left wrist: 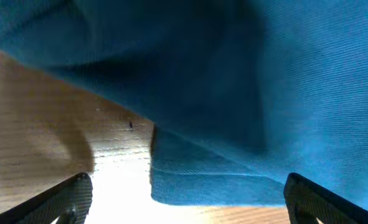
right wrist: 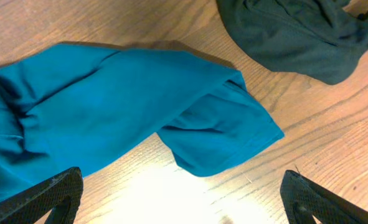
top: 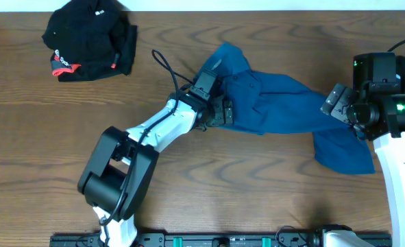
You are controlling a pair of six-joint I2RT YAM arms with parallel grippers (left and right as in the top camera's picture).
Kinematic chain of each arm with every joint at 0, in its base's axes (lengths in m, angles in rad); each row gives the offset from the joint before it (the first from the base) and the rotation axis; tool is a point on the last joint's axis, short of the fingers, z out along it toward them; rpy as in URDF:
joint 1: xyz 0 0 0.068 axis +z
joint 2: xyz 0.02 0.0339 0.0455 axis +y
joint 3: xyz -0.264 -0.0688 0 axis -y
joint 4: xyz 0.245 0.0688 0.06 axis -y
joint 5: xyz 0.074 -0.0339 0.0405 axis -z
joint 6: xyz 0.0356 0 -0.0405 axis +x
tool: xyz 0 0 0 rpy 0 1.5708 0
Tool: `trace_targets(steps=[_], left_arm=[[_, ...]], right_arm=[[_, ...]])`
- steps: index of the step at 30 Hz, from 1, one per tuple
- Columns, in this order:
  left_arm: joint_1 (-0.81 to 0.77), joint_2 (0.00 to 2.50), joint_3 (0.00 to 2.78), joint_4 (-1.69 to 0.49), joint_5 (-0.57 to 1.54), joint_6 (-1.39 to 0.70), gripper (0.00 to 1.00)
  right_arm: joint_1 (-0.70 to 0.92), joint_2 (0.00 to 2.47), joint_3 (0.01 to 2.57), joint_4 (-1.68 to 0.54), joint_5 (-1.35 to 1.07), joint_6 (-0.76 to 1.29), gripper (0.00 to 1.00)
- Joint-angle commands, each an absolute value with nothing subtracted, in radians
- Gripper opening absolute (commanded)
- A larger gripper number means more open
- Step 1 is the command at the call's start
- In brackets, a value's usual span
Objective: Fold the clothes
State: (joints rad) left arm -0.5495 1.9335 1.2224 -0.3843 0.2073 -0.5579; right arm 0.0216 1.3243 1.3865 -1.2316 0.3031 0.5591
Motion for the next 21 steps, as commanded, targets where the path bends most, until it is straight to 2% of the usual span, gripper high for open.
trace_targets(steps=[1, 6, 11, 19, 21], left_arm=[[-0.563, 1.963, 1.235, -0.382, 0.210, -0.578, 0.99], [-0.571, 1.974, 1.235, -0.371, 0.209, -0.579, 1.00], [-0.573, 1.976, 1.235, -0.371, 0.209, -0.579, 0.73], [-0.574, 1.999, 1.235, -0.372, 0.210, -0.578, 0.49], [-0.574, 2.016, 1.235, -0.376, 0.210, -0.579, 0.39]], right_arm=[[0.016, 1.316, 1.393, -1.242, 0.368, 0.560, 0.99], [0.016, 1.316, 1.393, -1.252, 0.370, 0.560, 0.99], [0.016, 1.316, 1.393, -1.254, 0.370, 0.560, 0.99], [0.016, 1.316, 1.393, -1.272, 0.369, 0.561, 0.99], [0.011, 1.316, 1.393, -1.291, 0.369, 0.586, 0.99]])
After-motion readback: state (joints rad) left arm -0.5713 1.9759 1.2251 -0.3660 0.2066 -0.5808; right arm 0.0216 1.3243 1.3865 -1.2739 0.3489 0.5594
